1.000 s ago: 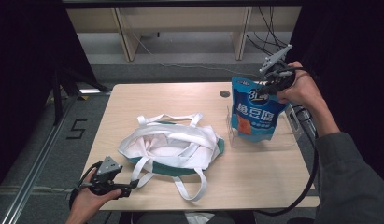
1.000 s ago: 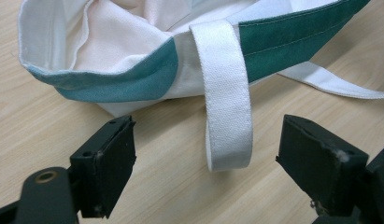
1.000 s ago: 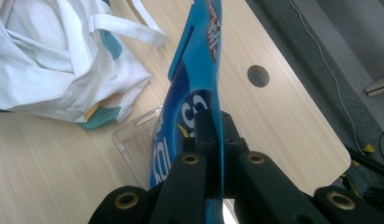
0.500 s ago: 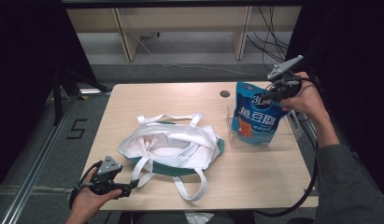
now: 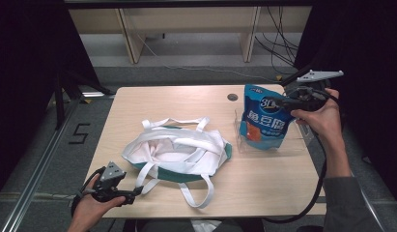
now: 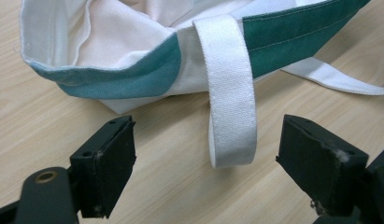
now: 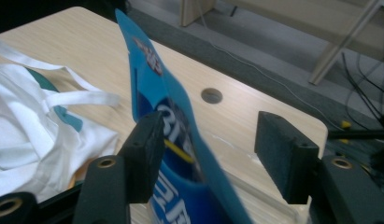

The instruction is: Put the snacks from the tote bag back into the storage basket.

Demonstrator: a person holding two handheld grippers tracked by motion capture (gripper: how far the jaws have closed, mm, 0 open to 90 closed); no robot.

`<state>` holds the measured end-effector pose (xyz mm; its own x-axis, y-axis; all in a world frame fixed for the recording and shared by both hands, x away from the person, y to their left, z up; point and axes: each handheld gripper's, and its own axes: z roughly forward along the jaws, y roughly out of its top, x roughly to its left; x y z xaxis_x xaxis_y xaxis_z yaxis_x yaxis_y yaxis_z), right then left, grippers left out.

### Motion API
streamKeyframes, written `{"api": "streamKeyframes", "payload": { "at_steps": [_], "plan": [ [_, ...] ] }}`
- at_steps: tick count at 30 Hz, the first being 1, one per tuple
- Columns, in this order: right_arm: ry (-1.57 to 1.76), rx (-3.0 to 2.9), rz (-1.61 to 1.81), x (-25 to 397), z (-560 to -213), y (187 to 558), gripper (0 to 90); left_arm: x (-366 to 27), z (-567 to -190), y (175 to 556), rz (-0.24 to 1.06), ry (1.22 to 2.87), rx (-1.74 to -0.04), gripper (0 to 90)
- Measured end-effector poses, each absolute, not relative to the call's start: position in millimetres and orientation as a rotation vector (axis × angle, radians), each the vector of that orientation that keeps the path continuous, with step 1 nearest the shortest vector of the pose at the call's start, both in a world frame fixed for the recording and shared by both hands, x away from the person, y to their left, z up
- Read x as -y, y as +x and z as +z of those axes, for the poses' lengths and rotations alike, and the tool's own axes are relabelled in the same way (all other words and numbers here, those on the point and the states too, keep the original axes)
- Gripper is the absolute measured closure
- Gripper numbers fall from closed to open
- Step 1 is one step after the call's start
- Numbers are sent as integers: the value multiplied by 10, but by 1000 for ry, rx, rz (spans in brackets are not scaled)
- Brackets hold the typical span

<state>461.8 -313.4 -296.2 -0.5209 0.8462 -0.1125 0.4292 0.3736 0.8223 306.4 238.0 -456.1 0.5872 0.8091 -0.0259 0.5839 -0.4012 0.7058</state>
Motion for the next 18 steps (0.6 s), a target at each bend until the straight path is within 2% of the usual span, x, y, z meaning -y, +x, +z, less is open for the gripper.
{"api": "streamKeyframes", "payload": {
  "at_steps": [8, 9, 16, 18],
  "plan": [
    [1234, -2043, 1061, 3359, -3112, 4352, 358, -2397, -4550, 3064, 435, 2151, -1088, 183],
    [1249, -2044, 1098, 3385, -3138, 4309, 362, -2421, -4531, 3066, 437, 2198, -1062, 183],
    [1316, -2066, 1082, 3483, -3370, 4141, 372, -2380, -4554, 3055, 428, 2142, -1091, 183],
    [1321, -2081, 1064, 3490, -3438, 4132, 379, -2393, -4543, 3060, 441, 2174, -1060, 183]
  ]
}}
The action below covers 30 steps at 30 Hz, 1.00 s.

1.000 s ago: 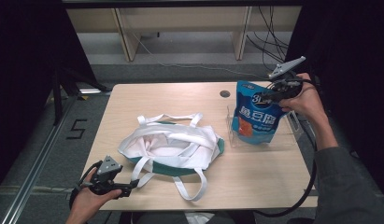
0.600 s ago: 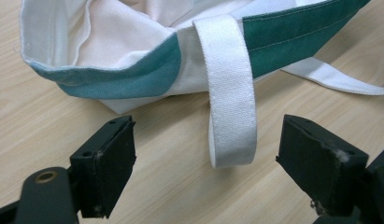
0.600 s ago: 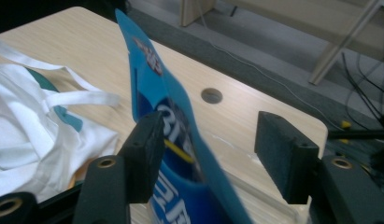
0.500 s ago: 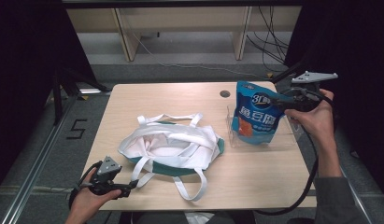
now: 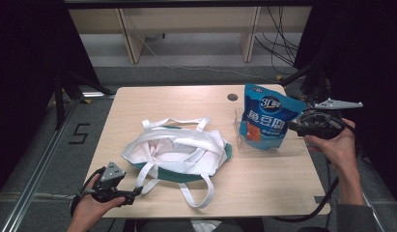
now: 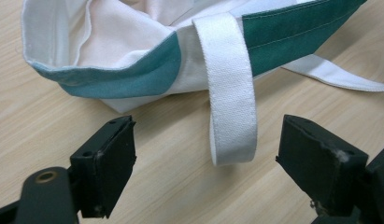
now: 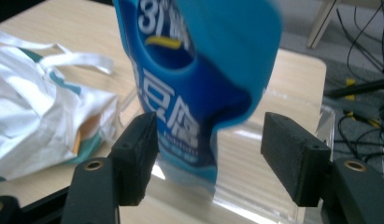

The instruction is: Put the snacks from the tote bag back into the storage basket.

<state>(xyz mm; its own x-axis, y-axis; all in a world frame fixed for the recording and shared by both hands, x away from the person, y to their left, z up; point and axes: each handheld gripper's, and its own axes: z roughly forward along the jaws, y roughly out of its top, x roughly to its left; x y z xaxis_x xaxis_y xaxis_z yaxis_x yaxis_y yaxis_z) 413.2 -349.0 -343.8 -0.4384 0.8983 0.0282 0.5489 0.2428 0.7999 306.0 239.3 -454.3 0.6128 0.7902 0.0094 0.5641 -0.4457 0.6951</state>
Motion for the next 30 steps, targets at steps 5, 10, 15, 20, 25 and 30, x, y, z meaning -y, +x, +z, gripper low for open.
{"api": "streamKeyframes", "payload": {
  "at_steps": [5, 10, 15, 20, 25, 30],
  "plan": [
    [1315, -2126, 1016, 3482, -3577, 4148, 477, -2379, -4552, 3053, 445, 2148, -1073, 183],
    [1239, -2216, 976, 3478, -3713, 4172, 750, -2371, -4553, 3046, 434, 2160, -1084, 183],
    [1269, -2248, 939, 3402, -3771, 4180, 891, -2384, -4547, 3047, 425, 2182, -1064, 184],
    [1242, -2233, 911, 3386, -3837, 4264, 900, -2384, -4543, 3052, 434, 2200, -1040, 183],
    [1222, -2222, 865, 3420, -3886, 4354, 900, -2346, -4566, 3042, 420, 2150, -1082, 183],
    [1222, -2183, 882, 3440, -3904, 4415, 900, -2352, -4566, 3046, 429, 2168, -1070, 184]
  ]
}}
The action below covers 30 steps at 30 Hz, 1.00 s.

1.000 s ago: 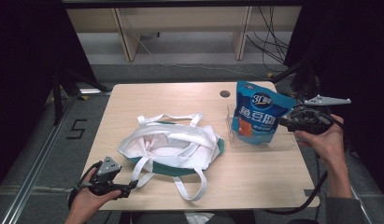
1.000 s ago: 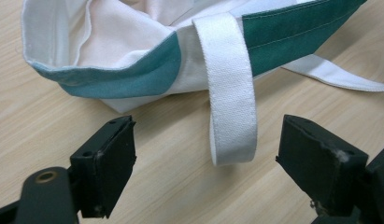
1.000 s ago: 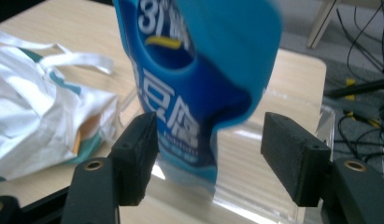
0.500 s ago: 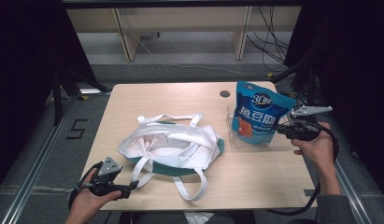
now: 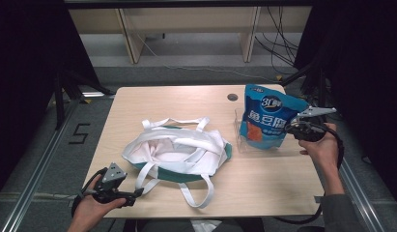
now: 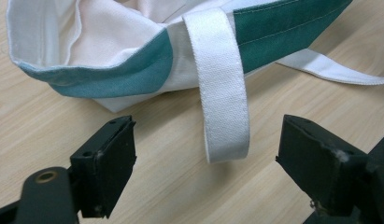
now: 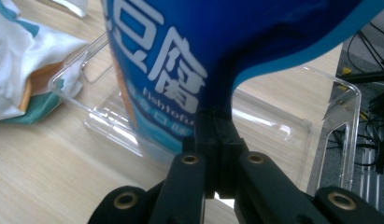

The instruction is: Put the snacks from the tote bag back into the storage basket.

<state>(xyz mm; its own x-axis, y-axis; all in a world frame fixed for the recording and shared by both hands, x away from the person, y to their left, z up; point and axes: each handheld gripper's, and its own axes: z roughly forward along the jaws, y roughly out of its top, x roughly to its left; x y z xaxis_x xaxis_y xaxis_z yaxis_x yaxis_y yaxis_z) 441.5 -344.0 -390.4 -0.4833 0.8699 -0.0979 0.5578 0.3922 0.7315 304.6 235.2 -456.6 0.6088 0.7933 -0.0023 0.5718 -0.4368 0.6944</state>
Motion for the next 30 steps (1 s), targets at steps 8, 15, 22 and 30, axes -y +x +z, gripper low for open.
{"api": "streamKeyframes", "payload": {
  "at_steps": [8, 15, 22, 30],
  "plan": [
    [1207, -2156, 854, 3495, -3917, 4519, 900, -2383, -4539, 3049, 432, 2223, -1024, 184],
    [1253, -2128, 884, 3489, -3919, 4538, 900, -2388, -4538, 3038, 428, 2199, -1043, 184],
    [1210, -2131, 913, 3496, -3857, 4383, 821, -2394, -4530, 3038, 441, 2186, -1053, 184],
    [1247, -2164, 1060, 3275, -3798, 4130, 662, -2383, -4539, 3044, 432, 2168, -1069, 184]
  ]
}}
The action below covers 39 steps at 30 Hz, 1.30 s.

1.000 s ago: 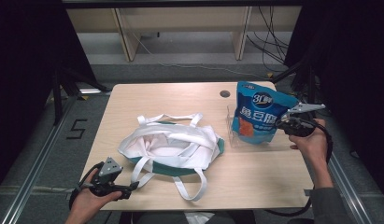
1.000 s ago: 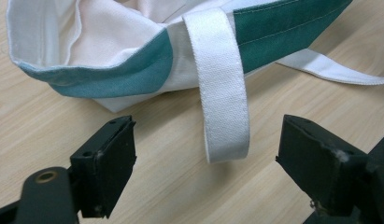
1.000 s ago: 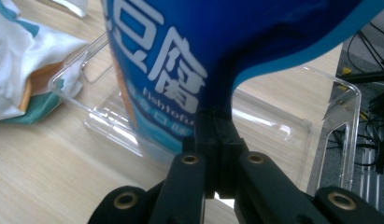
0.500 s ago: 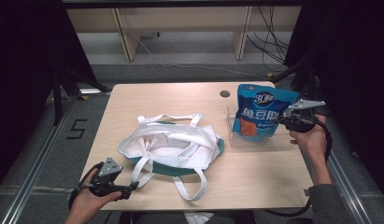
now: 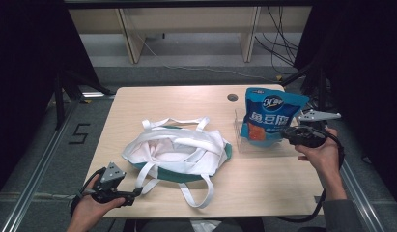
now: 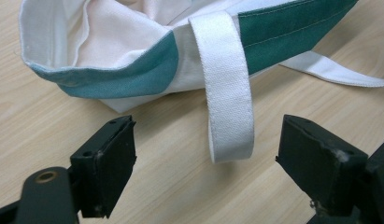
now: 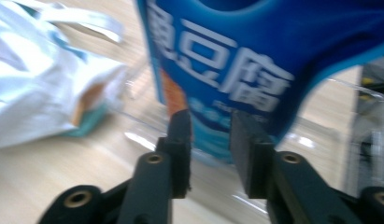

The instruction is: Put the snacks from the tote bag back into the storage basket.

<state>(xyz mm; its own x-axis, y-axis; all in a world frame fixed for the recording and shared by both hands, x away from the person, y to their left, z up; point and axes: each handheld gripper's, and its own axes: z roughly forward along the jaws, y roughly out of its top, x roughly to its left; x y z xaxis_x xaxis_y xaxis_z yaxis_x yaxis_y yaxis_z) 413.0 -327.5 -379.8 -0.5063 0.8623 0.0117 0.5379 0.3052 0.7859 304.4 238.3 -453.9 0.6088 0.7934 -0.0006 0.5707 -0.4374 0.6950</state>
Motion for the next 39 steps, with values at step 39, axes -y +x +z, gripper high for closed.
{"api": "streamKeyframes", "payload": {
  "at_steps": [39],
  "plan": [
    [1115, -2336, 1207, 2405, -4072, 3808, 344, -2382, -4548, 3052, 450, 2146, -1070, 184]
  ]
}}
